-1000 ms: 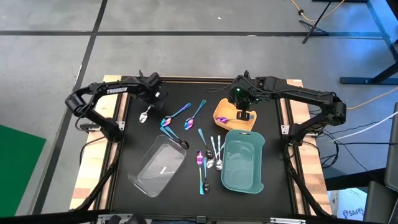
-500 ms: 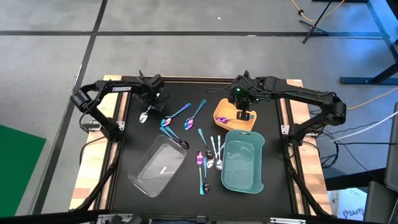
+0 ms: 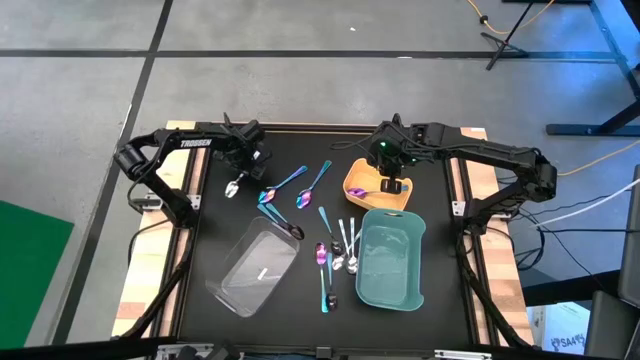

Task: Sort silverware by color (type)
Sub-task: Put the white patterned spoon into the transparent bin

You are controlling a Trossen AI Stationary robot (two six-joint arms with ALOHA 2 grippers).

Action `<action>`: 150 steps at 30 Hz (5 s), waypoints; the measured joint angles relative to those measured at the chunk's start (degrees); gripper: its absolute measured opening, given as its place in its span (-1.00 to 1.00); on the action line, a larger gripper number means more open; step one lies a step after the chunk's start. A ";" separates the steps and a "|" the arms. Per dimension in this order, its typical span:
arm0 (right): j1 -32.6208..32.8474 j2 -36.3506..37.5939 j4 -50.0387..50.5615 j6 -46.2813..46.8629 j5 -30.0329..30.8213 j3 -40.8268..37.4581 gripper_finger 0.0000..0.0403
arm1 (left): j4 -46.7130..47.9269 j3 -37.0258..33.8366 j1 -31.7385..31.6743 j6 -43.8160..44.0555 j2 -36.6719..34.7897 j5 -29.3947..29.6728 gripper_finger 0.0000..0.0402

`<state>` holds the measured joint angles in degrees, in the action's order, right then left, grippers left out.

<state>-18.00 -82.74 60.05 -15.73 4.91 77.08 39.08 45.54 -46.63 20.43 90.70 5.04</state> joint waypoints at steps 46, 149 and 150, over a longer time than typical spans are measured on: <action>0.00 0.00 0.03 0.00 0.00 0.00 -0.55 | 11.97 21.48 4.59 -1.57 0.11 -7.25 -0.88; 0.00 0.00 -0.20 0.00 0.00 0.00 -0.55 | 11.74 17.42 78.92 70.96 0.54 6.18 -0.87; 0.02 0.00 -0.20 0.00 0.00 0.00 -0.55 | 11.81 17.42 78.90 70.96 0.78 6.19 -0.87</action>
<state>-17.98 -82.74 59.86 -15.73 4.91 77.08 50.89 62.96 32.27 91.39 91.47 11.22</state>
